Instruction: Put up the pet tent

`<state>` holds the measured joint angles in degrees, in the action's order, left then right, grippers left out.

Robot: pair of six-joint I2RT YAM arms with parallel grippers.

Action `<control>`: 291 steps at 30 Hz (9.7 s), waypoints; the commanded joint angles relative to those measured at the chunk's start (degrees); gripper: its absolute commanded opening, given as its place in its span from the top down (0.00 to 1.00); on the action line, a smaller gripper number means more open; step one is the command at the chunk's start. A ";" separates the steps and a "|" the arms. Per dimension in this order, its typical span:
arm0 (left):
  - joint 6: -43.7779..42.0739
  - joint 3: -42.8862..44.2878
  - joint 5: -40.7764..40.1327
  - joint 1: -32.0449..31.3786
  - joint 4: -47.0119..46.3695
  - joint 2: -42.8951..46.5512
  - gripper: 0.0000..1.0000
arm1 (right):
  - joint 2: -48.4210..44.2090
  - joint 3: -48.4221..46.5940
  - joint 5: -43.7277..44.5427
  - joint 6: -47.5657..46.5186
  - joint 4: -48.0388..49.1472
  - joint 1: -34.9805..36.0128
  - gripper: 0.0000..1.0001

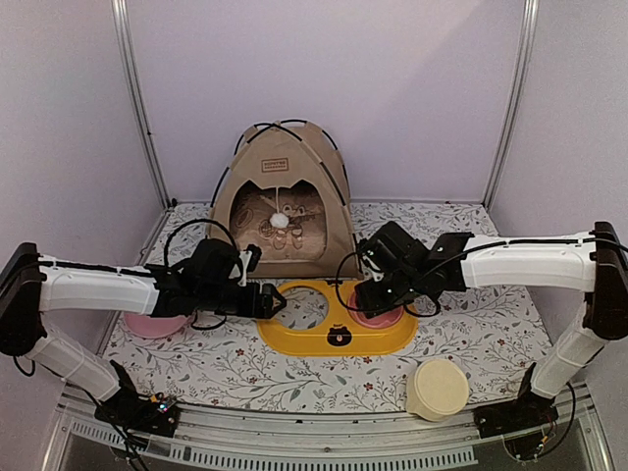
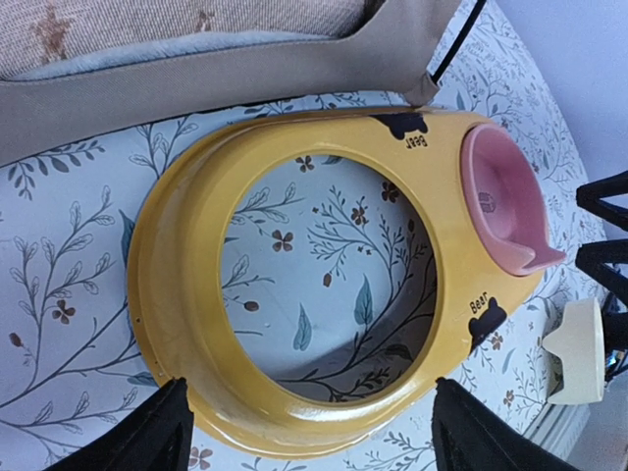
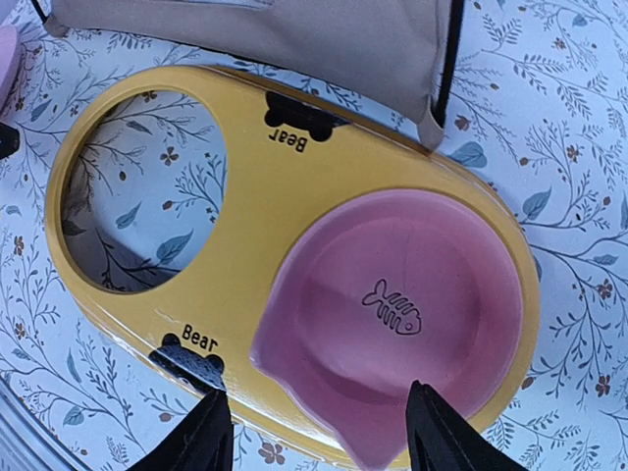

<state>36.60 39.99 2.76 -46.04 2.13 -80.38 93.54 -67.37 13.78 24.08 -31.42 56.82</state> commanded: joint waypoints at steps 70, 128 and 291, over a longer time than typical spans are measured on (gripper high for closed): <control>-1.99 5.45 0.60 -0.94 -0.83 -0.47 0.14 | -33.35 39.02 -20.11 22.25 4.44 -22.54 0.18; -1.93 3.98 -1.65 -0.98 3.02 6.89 0.13 | 0.19 70.63 -44.02 56.46 104.78 -58.35 0.70; 6.53 -3.03 -0.67 -2.05 -10.52 0.53 0.09 | 11.74 -14.17 -0.21 -2.86 2.92 8.79 0.33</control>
<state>43.46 35.64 1.04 -47.62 -6.70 -78.85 106.26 -81.25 18.92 19.79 -32.01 64.95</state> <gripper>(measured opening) 0.909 0.671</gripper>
